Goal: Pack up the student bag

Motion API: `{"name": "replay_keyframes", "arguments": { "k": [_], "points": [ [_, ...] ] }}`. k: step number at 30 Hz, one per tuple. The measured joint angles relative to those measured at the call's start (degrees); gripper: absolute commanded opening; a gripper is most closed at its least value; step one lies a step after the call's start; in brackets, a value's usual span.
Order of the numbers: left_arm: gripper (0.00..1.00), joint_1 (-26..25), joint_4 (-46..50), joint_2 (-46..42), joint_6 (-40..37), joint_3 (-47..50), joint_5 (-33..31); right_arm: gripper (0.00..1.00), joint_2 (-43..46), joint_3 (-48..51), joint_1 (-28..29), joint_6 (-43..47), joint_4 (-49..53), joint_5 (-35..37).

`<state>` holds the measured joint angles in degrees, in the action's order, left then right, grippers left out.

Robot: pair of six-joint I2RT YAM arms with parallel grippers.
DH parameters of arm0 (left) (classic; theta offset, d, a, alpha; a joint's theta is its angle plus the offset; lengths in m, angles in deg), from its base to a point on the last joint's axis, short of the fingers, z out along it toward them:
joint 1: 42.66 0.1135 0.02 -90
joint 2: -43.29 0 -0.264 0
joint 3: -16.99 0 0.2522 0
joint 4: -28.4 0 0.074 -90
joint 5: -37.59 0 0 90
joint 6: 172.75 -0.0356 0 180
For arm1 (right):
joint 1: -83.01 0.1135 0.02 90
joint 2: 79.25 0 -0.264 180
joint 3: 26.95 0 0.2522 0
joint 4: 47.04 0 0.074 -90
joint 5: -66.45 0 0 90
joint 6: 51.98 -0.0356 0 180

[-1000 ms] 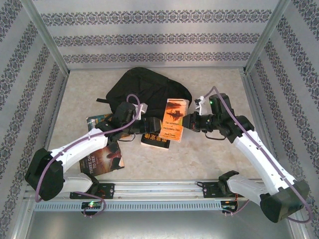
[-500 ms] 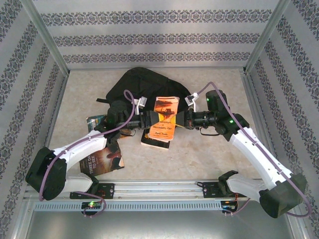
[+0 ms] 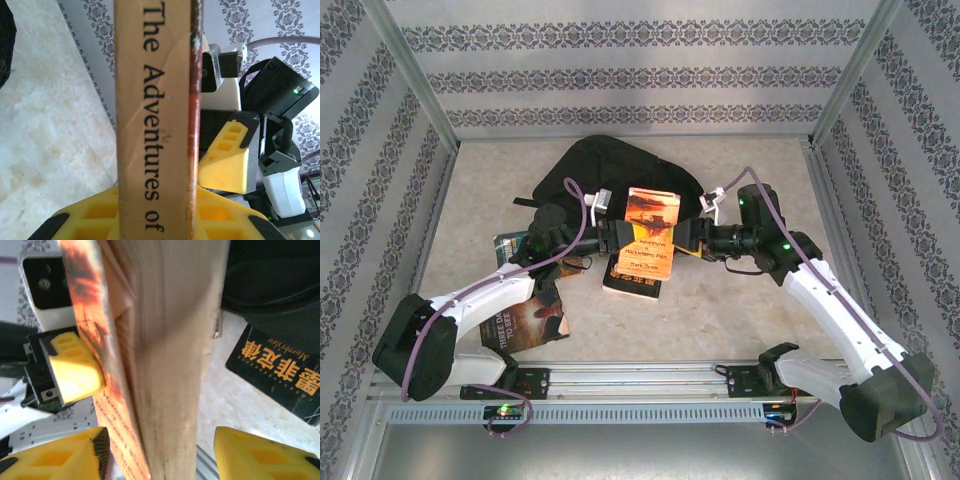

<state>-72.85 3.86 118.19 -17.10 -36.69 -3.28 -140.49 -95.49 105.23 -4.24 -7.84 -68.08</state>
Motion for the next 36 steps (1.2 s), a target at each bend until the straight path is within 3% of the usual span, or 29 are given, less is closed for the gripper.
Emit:
{"name": "replay_keyframes", "arguments": {
  "k": [3, 9, 16, 20, 23, 29, 36],
  "points": [
    [0.0, 0.0, -0.8, 0.0, 0.3, 0.0, -0.7, 0.72, 0.1, 0.0, -0.3, -0.1, -0.1, 1.7],
    [0.0, 0.0, -1.6, -0.2, 0.6, 0.0, -5.2, 0.75, -0.6, 0.0, -0.3, -3.0, -4.2, 3.3],
    [0.0, -0.2, -2.2, -1.3, 1.3, -1.0, -26.5, 0.74, -1.2, 0.2, -0.3, -13.7, -17.2, 6.3],
    [0.0, -0.7, -5.7, 0.8, 3.8, -4.0, -38.7, 0.79, -3.0, 0.2, 1.1, -19.5, -24.2, 11.1],
    [0.0, -1.3, -8.9, 3.7, 5.6, -7.5, -44.1, 0.84, -4.6, 1.1, 4.1, -24.0, -31.8, 15.1],
    [0.0, -3.1, -12.8, 6.6, 8.2, -11.1, -50.2, 0.87, -7.6, 2.1, 8.9, -29.7, -43.3, 22.9],
    [0.0, -4.8, -14.5, 7.8, 9.6, -12.3, -52.3, 0.83, -10.8, 2.1, 12.1, -30.0, -49.5, 30.0]
  ]
}}
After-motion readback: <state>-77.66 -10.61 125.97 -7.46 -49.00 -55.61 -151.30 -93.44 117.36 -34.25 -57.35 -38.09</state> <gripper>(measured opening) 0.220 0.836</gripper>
